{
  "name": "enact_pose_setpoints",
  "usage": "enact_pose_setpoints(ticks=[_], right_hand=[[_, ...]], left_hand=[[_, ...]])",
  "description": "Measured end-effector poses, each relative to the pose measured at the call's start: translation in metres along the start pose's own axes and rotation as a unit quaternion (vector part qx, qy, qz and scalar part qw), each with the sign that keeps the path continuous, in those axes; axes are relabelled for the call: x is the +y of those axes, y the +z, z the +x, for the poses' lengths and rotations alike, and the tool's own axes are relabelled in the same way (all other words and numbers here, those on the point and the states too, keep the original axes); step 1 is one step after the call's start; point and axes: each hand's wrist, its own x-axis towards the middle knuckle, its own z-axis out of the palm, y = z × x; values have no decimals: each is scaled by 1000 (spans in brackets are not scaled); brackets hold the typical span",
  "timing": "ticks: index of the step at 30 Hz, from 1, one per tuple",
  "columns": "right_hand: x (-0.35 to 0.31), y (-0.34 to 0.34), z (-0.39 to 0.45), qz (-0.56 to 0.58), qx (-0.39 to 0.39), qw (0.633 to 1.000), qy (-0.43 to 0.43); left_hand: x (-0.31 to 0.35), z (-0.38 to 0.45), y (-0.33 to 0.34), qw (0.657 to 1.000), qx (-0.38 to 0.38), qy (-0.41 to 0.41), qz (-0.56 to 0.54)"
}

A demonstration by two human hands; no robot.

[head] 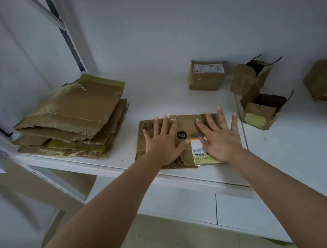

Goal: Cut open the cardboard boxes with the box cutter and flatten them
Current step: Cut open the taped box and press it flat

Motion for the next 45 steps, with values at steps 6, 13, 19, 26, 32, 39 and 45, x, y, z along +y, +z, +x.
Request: enact_pose_setpoints(ticks=[6, 13, 19, 26, 32, 39, 45], right_hand=[[0, 22, 2, 82, -41, 996, -18], [0, 25, 5, 108, -34, 993, -12], [-8, 2, 5, 88, -24, 996, -25], [-27, 15, -2, 128, -38, 989, -60], [-30, 19, 1, 111, -17, 992, -52], [-33, 15, -6, 106, 47, 992, -48], [-29, 3, -25, 128, 79, 988, -32]], left_hand=[[0, 2, 21, 999, 17, 7, 29], [-1, 6, 22, 999, 10, 10, 41], [-7, -2, 4, 998, 20, 41, -52], [-16, -22, 15, 1000, 8, -16, 23], [-14, -20, 23, 997, 34, -20, 61], [-9, -27, 18, 996, 65, -31, 54], [-5, -34, -3, 995, 77, -11, 64]])
